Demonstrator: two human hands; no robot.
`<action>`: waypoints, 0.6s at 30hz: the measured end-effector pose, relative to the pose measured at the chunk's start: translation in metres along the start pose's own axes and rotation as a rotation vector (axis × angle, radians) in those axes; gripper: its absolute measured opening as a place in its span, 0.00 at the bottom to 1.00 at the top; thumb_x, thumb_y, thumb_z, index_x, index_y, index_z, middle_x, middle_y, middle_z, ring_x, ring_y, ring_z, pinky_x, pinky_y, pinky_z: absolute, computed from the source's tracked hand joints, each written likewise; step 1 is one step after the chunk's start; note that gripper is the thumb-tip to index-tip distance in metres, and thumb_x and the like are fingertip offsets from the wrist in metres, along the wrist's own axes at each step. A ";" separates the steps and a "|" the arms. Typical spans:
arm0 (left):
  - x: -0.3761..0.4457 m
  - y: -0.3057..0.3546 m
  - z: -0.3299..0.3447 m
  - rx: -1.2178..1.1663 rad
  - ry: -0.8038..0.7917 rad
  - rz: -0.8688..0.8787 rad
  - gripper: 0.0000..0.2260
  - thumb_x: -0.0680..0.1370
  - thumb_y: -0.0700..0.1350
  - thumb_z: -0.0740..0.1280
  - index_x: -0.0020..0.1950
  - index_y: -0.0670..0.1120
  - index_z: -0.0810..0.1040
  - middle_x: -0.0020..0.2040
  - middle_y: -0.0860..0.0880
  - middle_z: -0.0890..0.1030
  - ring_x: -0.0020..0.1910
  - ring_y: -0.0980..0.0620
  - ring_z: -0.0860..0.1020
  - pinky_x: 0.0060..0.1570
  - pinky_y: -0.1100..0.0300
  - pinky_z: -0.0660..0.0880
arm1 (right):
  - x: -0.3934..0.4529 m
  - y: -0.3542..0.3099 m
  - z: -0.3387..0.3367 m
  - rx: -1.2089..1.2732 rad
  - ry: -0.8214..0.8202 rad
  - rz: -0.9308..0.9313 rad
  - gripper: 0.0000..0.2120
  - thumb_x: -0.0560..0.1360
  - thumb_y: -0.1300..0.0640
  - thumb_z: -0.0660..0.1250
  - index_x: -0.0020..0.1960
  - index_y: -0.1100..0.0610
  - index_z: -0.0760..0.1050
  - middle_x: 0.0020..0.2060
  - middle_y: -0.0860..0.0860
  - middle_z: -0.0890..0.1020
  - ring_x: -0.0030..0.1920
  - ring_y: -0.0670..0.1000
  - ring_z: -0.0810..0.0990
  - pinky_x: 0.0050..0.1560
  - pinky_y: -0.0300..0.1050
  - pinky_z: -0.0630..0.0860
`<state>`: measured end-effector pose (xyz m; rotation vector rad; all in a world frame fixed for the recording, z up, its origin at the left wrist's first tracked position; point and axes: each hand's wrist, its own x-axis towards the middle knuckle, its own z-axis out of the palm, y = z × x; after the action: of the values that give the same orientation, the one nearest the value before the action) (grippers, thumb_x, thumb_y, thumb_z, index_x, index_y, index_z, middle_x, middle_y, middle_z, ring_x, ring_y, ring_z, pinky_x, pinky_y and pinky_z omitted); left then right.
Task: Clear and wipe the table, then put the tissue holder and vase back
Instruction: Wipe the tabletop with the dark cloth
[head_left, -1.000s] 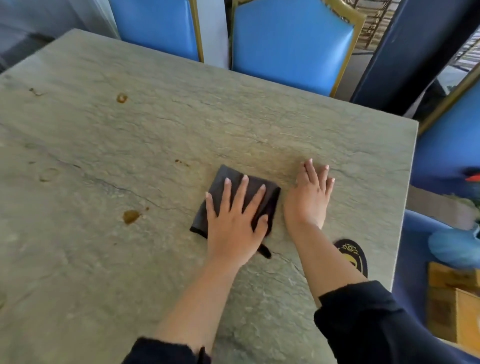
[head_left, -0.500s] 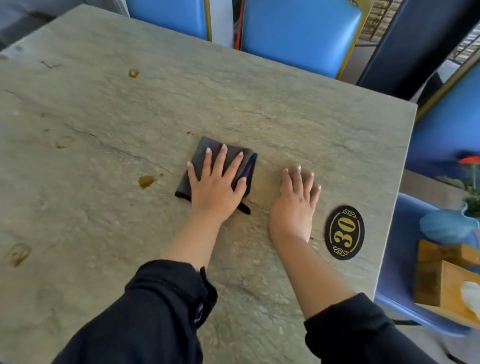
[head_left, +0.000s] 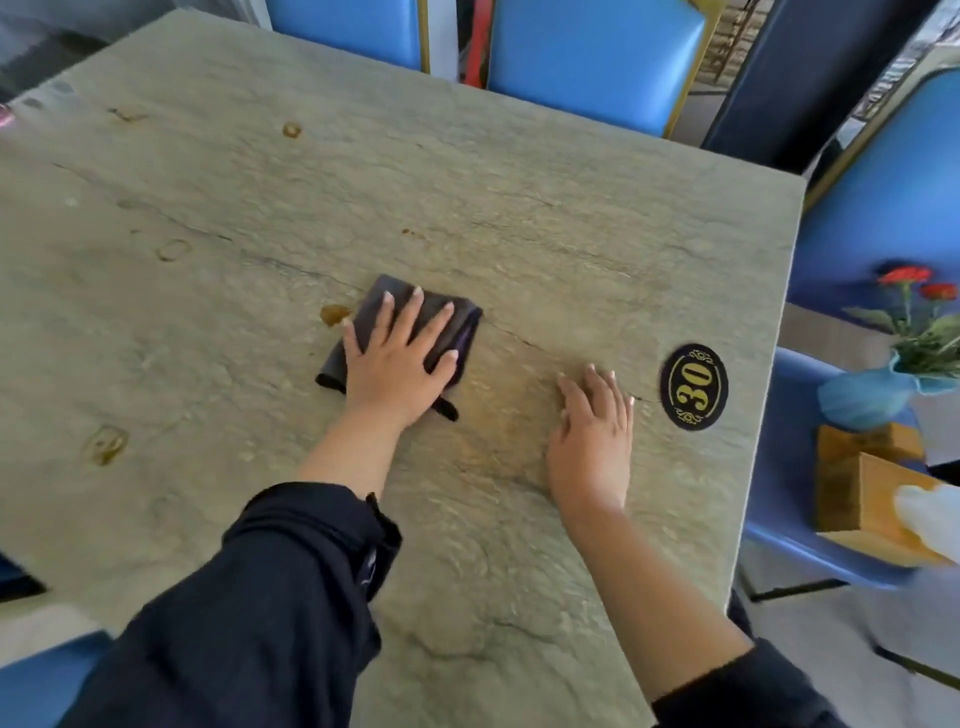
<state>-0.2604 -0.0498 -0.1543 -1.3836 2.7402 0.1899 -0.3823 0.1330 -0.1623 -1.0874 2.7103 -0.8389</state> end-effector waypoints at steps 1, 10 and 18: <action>-0.002 0.005 0.000 0.008 0.006 -0.012 0.25 0.79 0.63 0.45 0.76 0.65 0.45 0.79 0.56 0.44 0.78 0.47 0.41 0.71 0.34 0.43 | -0.008 0.001 0.000 0.001 0.005 -0.001 0.23 0.77 0.65 0.59 0.70 0.56 0.70 0.74 0.56 0.64 0.77 0.55 0.54 0.77 0.48 0.43; -0.174 0.039 0.026 0.056 0.092 0.362 0.26 0.79 0.62 0.49 0.77 0.62 0.50 0.79 0.54 0.50 0.78 0.45 0.47 0.71 0.33 0.48 | -0.084 0.004 -0.024 0.003 -0.049 -0.014 0.23 0.79 0.64 0.55 0.73 0.57 0.66 0.75 0.53 0.62 0.77 0.52 0.53 0.77 0.47 0.45; -0.157 -0.013 0.017 0.012 0.033 0.054 0.26 0.78 0.64 0.46 0.75 0.67 0.44 0.79 0.58 0.43 0.78 0.51 0.41 0.70 0.32 0.43 | -0.152 0.020 -0.038 -0.074 -0.101 -0.034 0.23 0.82 0.59 0.53 0.76 0.54 0.59 0.77 0.52 0.56 0.78 0.50 0.47 0.76 0.44 0.39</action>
<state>-0.1563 0.0698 -0.1545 -1.3219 2.8028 0.1546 -0.2934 0.2631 -0.1573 -1.1602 2.6657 -0.6736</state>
